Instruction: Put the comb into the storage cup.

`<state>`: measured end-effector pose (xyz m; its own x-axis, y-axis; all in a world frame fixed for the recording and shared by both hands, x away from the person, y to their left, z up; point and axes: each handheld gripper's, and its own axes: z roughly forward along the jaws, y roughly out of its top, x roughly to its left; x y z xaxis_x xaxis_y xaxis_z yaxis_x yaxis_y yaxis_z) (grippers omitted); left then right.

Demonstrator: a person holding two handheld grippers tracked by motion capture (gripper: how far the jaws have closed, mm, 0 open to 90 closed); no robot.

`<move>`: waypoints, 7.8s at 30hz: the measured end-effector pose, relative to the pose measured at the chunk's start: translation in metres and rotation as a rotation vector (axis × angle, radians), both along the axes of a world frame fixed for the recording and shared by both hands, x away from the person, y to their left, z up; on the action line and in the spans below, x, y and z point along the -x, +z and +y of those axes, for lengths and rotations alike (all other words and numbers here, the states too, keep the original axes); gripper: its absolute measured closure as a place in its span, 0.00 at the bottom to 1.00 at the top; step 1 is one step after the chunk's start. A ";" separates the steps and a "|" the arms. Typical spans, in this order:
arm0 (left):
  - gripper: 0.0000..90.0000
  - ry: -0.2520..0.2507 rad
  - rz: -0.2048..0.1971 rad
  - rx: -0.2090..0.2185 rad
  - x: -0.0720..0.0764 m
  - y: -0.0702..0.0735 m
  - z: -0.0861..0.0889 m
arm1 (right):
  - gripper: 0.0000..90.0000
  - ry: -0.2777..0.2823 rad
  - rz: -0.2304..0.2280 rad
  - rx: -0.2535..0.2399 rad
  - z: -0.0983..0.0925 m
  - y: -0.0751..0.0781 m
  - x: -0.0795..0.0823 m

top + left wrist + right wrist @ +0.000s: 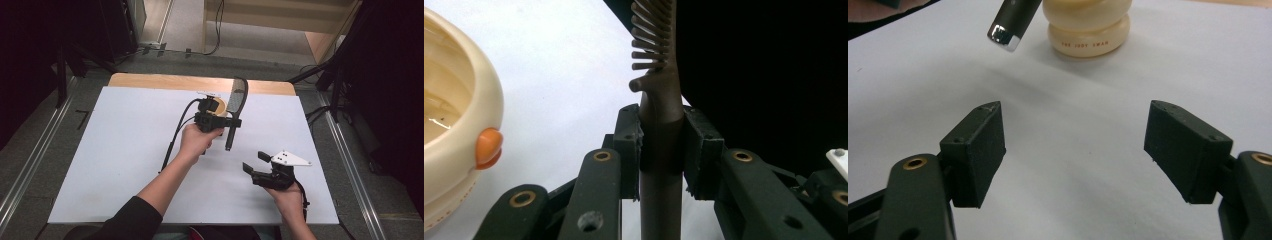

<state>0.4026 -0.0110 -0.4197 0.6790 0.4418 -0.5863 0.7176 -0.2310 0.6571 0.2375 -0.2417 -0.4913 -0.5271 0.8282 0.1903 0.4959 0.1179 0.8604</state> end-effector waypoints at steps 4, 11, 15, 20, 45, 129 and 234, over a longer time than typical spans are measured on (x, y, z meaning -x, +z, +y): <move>0.81 -0.015 -0.020 0.008 -0.002 0.002 0.004 | 0.25 0.012 0.006 0.003 -0.002 0.000 0.003; 0.81 -0.024 -0.033 0.010 -0.004 0.006 0.008 | 0.25 0.036 0.022 0.008 -0.005 0.000 0.008; 0.81 -0.027 -0.040 0.010 -0.005 0.007 0.010 | 0.25 0.045 0.032 -0.004 -0.007 0.000 0.010; 0.81 -0.025 -0.051 0.009 -0.008 0.010 0.012 | 0.25 0.045 0.030 0.006 -0.010 0.001 0.013; 0.81 0.015 -0.099 0.016 -0.027 0.028 0.028 | 0.25 0.031 0.050 0.014 -0.014 0.000 0.014; 0.80 0.141 -0.300 -0.015 -0.092 -0.003 0.040 | 0.26 0.032 0.036 -0.032 -0.018 0.003 0.013; 0.36 0.075 -0.194 -0.054 -0.052 -0.014 0.131 | 0.26 0.027 0.053 -0.052 -0.020 0.000 0.008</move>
<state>0.4543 0.1200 -0.4335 0.7408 0.5228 -0.4218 0.5954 -0.2203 0.7726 0.2291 -0.2619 -0.4909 -0.5373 0.8019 0.2612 0.5380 0.0874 0.8384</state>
